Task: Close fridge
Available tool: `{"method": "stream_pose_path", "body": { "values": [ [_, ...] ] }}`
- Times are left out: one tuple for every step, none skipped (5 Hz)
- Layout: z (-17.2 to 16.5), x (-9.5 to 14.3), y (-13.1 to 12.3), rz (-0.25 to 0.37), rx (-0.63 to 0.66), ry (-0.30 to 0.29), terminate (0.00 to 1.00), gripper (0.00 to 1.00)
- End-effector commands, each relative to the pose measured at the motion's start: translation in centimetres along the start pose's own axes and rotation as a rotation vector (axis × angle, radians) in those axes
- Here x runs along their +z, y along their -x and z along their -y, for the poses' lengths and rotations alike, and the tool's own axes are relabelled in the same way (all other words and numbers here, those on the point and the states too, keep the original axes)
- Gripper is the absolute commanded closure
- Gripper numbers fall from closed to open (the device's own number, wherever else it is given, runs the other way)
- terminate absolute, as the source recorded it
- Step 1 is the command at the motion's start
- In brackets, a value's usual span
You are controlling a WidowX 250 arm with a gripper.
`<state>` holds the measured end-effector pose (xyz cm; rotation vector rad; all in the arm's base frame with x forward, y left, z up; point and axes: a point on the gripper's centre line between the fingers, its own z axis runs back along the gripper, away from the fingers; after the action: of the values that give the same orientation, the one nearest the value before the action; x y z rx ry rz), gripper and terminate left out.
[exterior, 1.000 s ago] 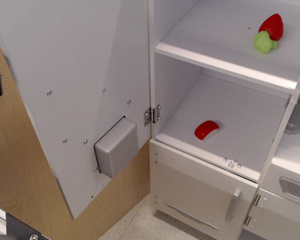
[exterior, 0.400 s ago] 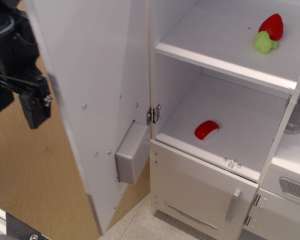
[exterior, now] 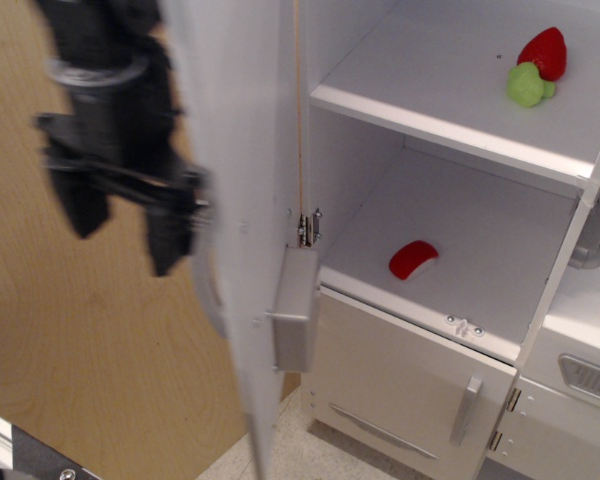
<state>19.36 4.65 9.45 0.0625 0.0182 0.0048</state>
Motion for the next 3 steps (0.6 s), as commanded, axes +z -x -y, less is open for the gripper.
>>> {"method": "stream_pose_path", "body": {
  "values": [
    [1.4,0.5,-4.4,0.032,0.022,-0.017,0.00,0.00],
    [1.1,0.4,-7.2,0.021,0.064,-0.012,0.00,0.00],
    [0.6,0.5,-10.0,0.067,0.111,-0.009,0.00,0.00]
  ]
}}
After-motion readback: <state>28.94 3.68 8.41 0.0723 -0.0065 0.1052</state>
